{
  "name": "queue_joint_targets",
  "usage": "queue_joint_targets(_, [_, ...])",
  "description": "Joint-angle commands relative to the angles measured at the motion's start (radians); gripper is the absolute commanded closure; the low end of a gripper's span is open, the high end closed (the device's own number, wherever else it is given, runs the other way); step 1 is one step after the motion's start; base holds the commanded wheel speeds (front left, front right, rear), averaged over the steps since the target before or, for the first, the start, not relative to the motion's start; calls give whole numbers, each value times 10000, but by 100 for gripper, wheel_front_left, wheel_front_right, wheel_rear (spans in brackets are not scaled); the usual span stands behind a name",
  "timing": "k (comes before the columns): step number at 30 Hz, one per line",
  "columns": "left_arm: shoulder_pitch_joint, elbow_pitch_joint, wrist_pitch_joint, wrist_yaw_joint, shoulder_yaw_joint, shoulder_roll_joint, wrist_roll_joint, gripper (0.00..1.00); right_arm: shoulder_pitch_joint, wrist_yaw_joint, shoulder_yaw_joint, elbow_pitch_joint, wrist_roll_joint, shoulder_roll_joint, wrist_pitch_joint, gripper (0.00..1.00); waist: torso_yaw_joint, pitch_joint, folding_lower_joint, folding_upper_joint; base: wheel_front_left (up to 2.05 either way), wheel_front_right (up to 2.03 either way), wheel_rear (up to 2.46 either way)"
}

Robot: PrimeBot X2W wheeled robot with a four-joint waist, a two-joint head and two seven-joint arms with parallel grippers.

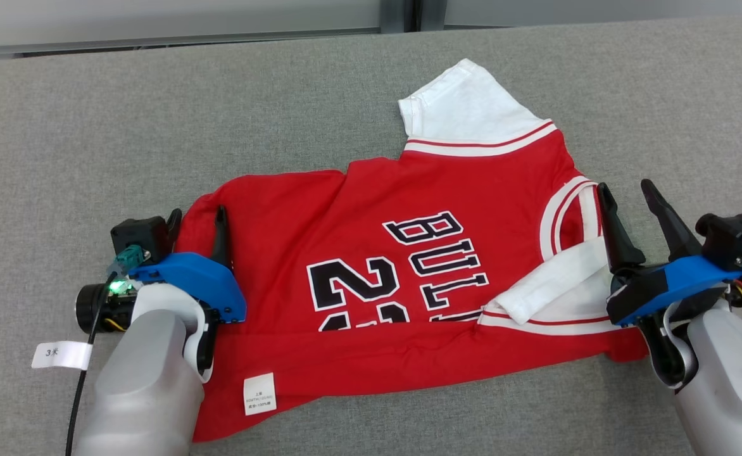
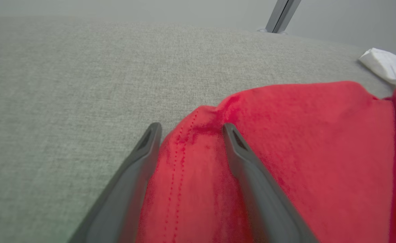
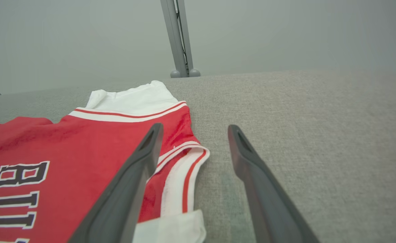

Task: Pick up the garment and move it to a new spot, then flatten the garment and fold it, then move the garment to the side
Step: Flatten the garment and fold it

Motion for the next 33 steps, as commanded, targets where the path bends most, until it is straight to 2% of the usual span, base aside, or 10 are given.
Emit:
queue_joint_targets(1, [-276,307,-9,-105,-54,-8,-35,4,-341,0,158,79,103,-151,2,0,41,133,-2,0,0,0,0])
queue_joint_targets(2, [-365,438,-43,-116,-87,-15,-17,25,-500,0,265,134,105,-233,2,0,59,192,-2,0,0,0,0])
queue_joint_targets(3, [-443,547,-61,-90,-121,-17,25,67,-688,0,410,218,100,-323,2,0,81,254,-2,0,0,0,0])
queue_joint_targets(4, [-525,585,-111,-47,-136,-24,50,100,-875,0,599,328,126,-404,7,0,118,319,-2,0,0,0,0])
queue_joint_targets(6, [-680,573,-183,20,-208,-52,167,100,-1374,0,953,523,194,-595,104,0,223,457,-2,0,0,0,0])
queue_joint_targets(11, [-936,512,-235,-130,-491,-186,243,100,-2853,0,1719,1132,457,-1031,986,0,649,852,-2,0,0,0,0])
queue_joint_targets(16, [-1178,-538,-256,-196,-882,-301,343,100,-4385,-1,2262,1929,842,-1583,2186,0,1412,1358,-2,0,0,0,0])
queue_joint_targets(19, [-1075,-1350,-257,-278,-1578,-329,-184,100,-5136,0,2564,2384,993,-1882,2798,0,1891,1664,-2,0,0,0,0])
queue_joint_targets(27, [-1149,-3117,-259,441,-3827,-323,-1876,100,-6355,-1,3321,3303,1501,-2746,3936,0,3024,2295,-2,0,0,0,0])
queue_joint_targets(33, [-1284,-3844,-260,1035,-4758,-326,-2643,100,-6730,0,3941,3598,1815,-3048,4425,0,3466,2537,-2,0,0,0,0])
